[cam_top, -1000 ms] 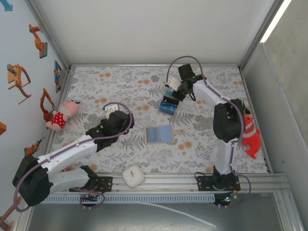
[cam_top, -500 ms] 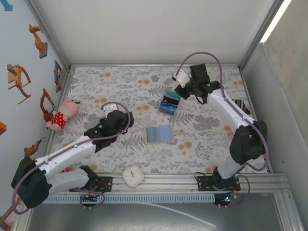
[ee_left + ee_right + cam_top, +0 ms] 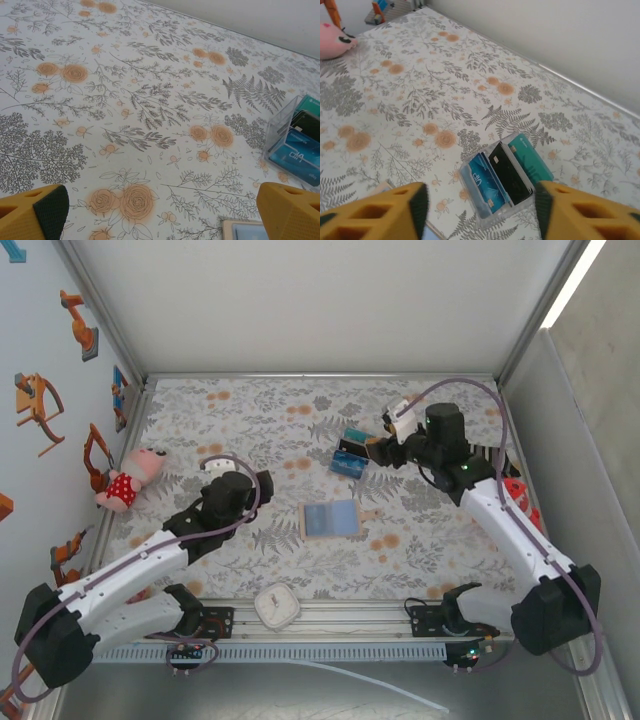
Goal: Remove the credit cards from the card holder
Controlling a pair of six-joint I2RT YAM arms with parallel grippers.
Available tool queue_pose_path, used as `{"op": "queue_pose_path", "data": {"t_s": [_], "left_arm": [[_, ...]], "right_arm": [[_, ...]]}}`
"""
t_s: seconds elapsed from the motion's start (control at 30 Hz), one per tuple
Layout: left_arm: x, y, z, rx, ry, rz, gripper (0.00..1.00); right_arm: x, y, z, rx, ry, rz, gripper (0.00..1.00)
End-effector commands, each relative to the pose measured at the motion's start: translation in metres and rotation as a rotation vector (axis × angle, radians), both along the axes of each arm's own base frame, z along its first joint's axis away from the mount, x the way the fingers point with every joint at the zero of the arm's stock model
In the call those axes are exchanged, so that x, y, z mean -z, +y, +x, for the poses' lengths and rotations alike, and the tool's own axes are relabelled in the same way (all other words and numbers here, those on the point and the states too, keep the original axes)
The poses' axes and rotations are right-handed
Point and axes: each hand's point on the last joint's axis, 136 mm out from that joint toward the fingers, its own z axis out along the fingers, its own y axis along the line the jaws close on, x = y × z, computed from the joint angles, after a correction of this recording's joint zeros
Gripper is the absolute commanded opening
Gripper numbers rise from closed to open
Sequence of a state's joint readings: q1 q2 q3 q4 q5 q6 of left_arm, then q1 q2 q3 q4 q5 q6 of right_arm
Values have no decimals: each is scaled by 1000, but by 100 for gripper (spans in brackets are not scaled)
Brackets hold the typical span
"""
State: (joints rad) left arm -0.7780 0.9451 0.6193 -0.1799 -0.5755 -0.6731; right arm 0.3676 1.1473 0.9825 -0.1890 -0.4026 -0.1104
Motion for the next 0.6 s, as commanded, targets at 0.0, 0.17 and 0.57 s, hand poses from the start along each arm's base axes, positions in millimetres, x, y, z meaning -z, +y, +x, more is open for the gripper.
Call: {"op": "queue_pose_path", "data": {"t_s": [0.0, 0.17, 0.57], "left_arm": [[3, 10, -6, -10, 2, 13, 97], [-2, 18, -12, -28, -15, -11, 97], [-10, 42, -21, -105, -43, -13, 97]], "right_arm": [[-21, 11, -15, -59, 3, 144, 99], [-14, 31, -31, -178, 150, 246, 99], [44, 58, -46, -93, 274, 106, 99]]}}
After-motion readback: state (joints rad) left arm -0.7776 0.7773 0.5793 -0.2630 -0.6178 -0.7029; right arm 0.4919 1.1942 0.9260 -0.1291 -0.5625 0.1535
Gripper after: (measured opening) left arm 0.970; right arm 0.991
